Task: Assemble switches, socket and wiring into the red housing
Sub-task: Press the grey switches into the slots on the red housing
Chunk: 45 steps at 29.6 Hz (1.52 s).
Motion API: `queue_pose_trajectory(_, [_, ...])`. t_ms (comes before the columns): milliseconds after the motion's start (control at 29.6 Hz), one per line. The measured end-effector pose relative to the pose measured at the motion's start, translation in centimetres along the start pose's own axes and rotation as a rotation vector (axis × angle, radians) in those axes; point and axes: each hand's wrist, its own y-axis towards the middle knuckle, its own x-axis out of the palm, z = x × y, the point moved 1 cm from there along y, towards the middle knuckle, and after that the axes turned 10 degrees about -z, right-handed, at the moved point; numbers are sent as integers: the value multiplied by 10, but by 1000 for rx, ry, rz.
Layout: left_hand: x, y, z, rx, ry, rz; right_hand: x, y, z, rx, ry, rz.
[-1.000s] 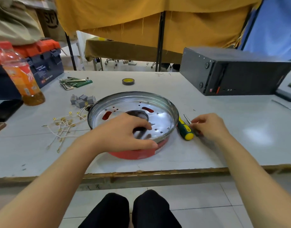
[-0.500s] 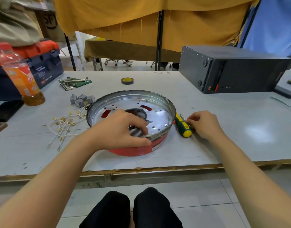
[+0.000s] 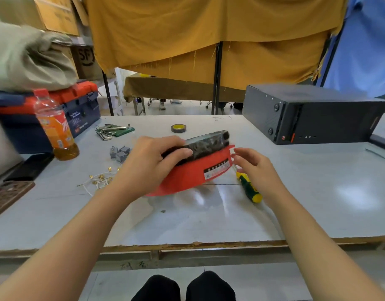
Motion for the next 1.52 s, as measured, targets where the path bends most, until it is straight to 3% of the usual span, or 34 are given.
queue_pose_trajectory(101, [-22,10,-6,-93,-113,142,10,3,-8,-42,134,-38])
queue_pose_trajectory(203, [-39,17,-16,-235,-380,211,16,4,-17,-97,210,-60])
queue_pose_trajectory(371, [-53,24,-27,-397,-944,211,19,10,-28,-180,234,-134])
queue_pose_trajectory(574, [-36,16,-62,-679,-1299,210,19,15,-33,-90,323,-121])
queue_pose_trajectory(777, [-15,8,-88,-784,-1070,153,13,25,-38,185,244,-131])
queue_pose_trajectory(912, [-8,1,-98,-787,-850,-108,8,30,-34,343,-6,-162])
queue_pose_trajectory(1081, [1,-3,-111,-800,-737,-155,11,34,-23,438,-86,-237])
queue_pose_trajectory(1283, [3,-5,-119,-781,-685,-160,13,37,-21,442,-128,-226])
queue_pose_trajectory(1520, [4,-13,-123,-839,-559,-250,20,48,-17,220,-418,-223])
